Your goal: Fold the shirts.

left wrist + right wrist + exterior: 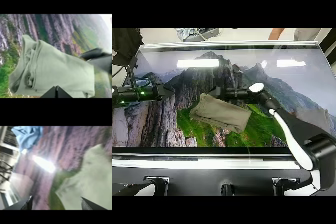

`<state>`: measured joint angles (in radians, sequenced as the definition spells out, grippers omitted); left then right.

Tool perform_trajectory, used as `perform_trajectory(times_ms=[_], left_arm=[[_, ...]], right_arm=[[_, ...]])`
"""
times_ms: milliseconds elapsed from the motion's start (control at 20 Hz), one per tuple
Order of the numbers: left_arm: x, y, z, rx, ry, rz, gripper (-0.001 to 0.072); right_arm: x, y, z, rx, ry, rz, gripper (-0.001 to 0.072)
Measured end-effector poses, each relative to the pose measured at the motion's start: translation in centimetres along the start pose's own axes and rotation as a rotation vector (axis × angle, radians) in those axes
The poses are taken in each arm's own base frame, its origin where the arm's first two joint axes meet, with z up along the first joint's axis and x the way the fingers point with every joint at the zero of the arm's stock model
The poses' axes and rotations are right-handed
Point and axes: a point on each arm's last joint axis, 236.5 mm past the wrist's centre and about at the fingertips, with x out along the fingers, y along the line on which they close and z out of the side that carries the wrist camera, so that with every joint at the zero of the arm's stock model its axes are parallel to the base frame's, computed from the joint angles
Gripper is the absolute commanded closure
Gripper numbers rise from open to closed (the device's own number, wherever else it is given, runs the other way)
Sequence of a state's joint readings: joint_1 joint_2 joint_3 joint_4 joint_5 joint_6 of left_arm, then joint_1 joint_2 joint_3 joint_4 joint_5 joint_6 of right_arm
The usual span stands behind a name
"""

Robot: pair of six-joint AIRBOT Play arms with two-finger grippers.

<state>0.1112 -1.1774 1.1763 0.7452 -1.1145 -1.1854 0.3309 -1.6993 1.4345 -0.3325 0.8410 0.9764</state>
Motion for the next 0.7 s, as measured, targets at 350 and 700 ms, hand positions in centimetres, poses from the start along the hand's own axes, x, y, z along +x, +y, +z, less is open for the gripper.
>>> perform_trajectory(times_ms=[350, 700], left_arm=[[-0.6, 1.8, 0.3, -0.012, -0.019, 0.027, 0.0676], [-0.7, 2.0, 0.3, 0.009, -0.023, 0.031, 0.0676]], right_arm=[[-14.6, -13.1, -7.2, 0.083, 0.39, -0.448, 0.0041], [-11.9, -16.4, -14.4, 0.385, 0.383, -0.425, 0.0215]])
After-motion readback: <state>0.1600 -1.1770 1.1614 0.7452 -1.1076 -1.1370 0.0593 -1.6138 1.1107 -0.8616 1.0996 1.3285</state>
